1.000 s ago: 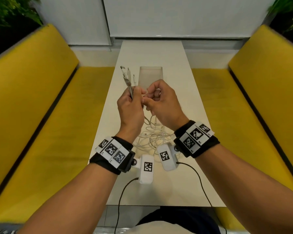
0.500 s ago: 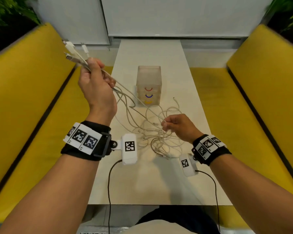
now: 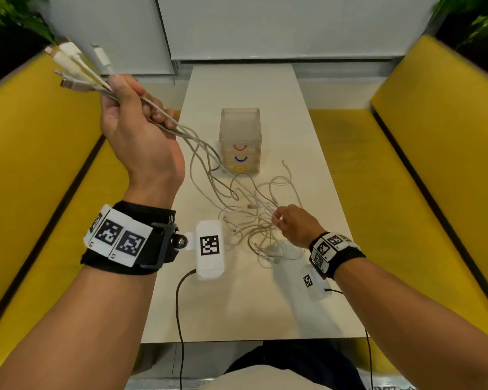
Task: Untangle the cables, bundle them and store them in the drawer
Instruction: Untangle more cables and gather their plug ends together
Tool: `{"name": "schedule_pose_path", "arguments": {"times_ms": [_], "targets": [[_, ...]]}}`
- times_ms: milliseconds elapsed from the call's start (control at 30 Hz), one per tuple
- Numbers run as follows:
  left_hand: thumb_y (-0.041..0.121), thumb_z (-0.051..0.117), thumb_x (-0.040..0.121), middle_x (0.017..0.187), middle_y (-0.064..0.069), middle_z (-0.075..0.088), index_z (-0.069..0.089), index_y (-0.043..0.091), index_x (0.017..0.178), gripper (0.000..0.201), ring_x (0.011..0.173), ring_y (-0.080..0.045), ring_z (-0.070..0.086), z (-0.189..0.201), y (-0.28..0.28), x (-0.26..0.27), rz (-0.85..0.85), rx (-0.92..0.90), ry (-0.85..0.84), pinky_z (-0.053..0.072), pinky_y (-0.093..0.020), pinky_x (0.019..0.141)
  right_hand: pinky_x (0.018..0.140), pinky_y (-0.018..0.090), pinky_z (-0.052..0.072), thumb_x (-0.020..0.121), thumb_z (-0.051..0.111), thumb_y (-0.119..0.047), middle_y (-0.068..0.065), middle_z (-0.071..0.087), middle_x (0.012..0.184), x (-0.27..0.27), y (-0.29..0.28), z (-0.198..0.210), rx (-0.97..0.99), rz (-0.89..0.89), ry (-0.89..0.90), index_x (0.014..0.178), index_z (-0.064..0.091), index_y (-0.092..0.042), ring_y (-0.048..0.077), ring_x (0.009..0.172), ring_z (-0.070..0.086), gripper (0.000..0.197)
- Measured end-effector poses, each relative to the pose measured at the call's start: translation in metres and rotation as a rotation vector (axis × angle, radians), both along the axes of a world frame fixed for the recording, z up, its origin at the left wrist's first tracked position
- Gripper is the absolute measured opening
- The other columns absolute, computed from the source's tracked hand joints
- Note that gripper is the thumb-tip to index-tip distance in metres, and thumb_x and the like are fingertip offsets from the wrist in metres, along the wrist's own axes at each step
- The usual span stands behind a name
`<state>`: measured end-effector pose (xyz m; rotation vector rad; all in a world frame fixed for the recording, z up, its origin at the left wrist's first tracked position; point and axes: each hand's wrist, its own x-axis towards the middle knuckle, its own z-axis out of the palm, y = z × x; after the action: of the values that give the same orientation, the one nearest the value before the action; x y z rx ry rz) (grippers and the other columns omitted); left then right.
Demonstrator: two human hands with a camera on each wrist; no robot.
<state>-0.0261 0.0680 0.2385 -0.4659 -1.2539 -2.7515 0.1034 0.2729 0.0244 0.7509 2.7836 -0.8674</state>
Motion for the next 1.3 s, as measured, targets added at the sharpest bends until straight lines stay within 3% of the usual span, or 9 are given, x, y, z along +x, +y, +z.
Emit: {"name": "schedule_pose_path", "arguments": {"times_ms": [200,300,400,467,667,800,1067,1133,1300], "targets": [[0.024,0.040,0.110,0.060,0.000,0.037,0.050,0.013,0.083,0.030,0.054,-0.014,0.035,0.000,-0.001,-0.003,-0.003,-0.043,0.004,0.039,-0.029,0.054,0.090,0.044,0.054,0.105,0.042,-0.022,0.002,0.071,0.099,-0.010,0.010,0.040,-0.130,-0.082,0.188,0.100,0.069,-0.016,0.023,0.097,0.066,0.028],[0.025,0.040,0.110,0.060,0.001,0.038,0.050,0.014,0.083,0.030,0.054,-0.014,0.035,-0.004,-0.002,-0.004,0.000,-0.071,-0.006,0.039,-0.029,0.053,0.082,0.040,0.055,0.104,0.042,-0.014,0.001,0.069,0.088,-0.018,0.016,0.091,-0.178,-0.126,0.440,0.091,0.066,-0.022,0.017,0.085,0.063,0.029],[0.024,0.040,0.110,0.062,0.001,0.039,0.050,0.014,0.084,0.029,0.055,-0.014,0.035,-0.007,-0.001,-0.004,0.001,-0.081,-0.010,0.038,-0.028,0.053,0.059,0.020,0.049,0.104,0.043,-0.010,-0.004,0.063,0.086,-0.019,0.021,0.148,-0.214,-0.154,0.596,0.090,0.065,-0.016,0.007,0.073,0.057,0.027],[0.023,0.039,0.110,0.061,0.001,0.039,0.049,0.014,0.084,0.030,0.055,-0.013,0.035,-0.006,-0.001,-0.003,-0.005,-0.075,-0.008,0.038,-0.028,0.053,0.051,0.025,0.051,0.104,0.043,-0.010,0.001,0.063,0.089,-0.016,0.025,0.181,-0.274,-0.155,0.691,0.087,0.063,-0.017,0.013,0.071,0.062,0.027],[0.022,0.037,0.110,0.058,0.005,0.038,0.048,0.013,0.083,0.031,0.054,-0.011,0.035,-0.004,-0.001,-0.003,-0.017,-0.047,-0.011,0.035,-0.028,0.052,0.073,0.042,0.062,0.107,0.039,-0.013,0.021,0.067,0.106,0.000,0.021,0.237,-0.523,-0.096,1.165,0.100,0.057,-0.008,0.033,0.088,0.072,0.020],[0.022,0.038,0.110,0.058,0.004,0.038,0.049,0.013,0.083,0.030,0.054,-0.012,0.034,-0.007,0.000,-0.003,-0.022,-0.047,-0.029,0.034,-0.028,0.052,0.080,0.044,0.059,0.108,0.037,-0.013,0.024,0.068,0.117,-0.006,0.013,0.199,-0.530,-0.070,0.873,0.097,0.057,-0.013,0.037,0.101,0.070,0.023],[0.026,0.036,0.110,0.070,0.001,0.048,0.048,0.015,0.082,0.033,0.062,-0.013,0.049,-0.017,-0.002,-0.010,0.027,-0.017,-0.104,0.044,-0.030,0.057,0.077,0.043,0.055,0.098,0.056,-0.008,0.000,0.069,0.085,-0.009,0.010,0.049,-0.266,-0.010,0.228,0.093,0.069,0.002,0.014,0.071,0.062,0.017],[0.027,0.034,0.111,0.072,-0.001,0.051,0.046,0.015,0.083,0.032,0.065,-0.016,0.053,-0.018,-0.005,-0.013,0.019,0.001,-0.112,0.046,-0.032,0.060,0.077,0.042,0.056,0.097,0.061,-0.016,0.006,0.073,0.088,-0.004,0.014,0.013,-0.193,-0.031,0.111,0.087,0.068,0.003,0.021,0.078,0.067,0.023],[0.028,0.032,0.111,0.063,0.001,0.033,0.042,0.015,0.082,0.033,0.054,-0.014,0.031,-0.020,-0.009,-0.015,0.053,0.019,-0.135,0.045,-0.033,0.057,0.058,0.028,0.035,0.102,0.052,-0.027,0.000,0.059,0.076,0.020,0.020,-0.034,-0.149,-0.151,-0.003,0.078,0.059,-0.011,0.025,0.079,0.057,0.030]]}}
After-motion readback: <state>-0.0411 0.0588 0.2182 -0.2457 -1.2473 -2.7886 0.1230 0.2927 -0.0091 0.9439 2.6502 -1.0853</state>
